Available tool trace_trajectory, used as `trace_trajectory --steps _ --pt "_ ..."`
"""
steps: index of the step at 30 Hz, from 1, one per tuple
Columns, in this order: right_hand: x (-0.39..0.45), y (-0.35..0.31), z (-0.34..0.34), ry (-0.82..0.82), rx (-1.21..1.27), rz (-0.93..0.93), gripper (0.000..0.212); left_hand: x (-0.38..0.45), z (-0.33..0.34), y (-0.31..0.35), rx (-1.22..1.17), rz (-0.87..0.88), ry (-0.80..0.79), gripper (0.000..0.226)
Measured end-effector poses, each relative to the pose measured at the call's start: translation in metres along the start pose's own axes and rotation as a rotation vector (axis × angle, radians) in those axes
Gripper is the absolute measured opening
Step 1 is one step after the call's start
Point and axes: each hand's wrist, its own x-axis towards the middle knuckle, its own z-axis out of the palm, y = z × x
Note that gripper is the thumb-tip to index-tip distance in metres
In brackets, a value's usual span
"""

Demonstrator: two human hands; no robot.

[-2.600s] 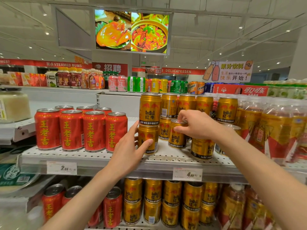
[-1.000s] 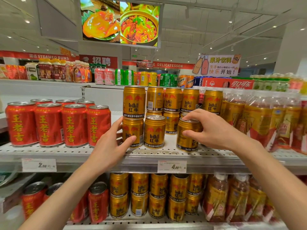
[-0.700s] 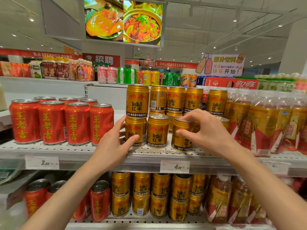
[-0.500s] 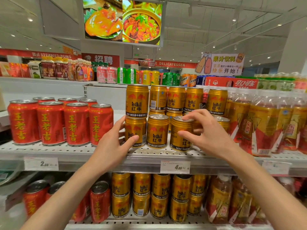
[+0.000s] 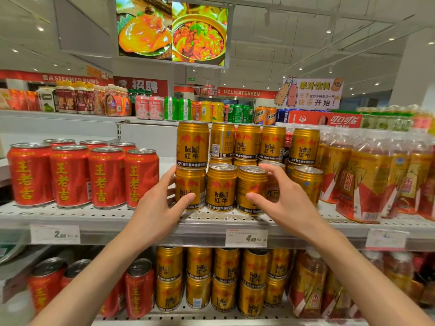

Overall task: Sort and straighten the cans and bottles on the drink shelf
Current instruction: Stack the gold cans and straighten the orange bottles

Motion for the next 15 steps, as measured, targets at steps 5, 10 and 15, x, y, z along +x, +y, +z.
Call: trace_trajectory --steps 5,10,15 --pt "0.001 -0.002 -0.006 -0.025 -0.112 -0.044 0.078 -0.002 -0.001 -0.001 0.036 0.063 0.021 0.063" --pt "0.000 0.010 -0.041 0.076 -0.133 -0.081 0.059 -0.016 0.001 -0.003 0.106 0.148 0.233 0.057" --pt "0.009 0.042 -0.080 0.073 -0.380 -0.079 0.037 -0.009 0.009 0.025 0.333 0.405 0.257 0.035"
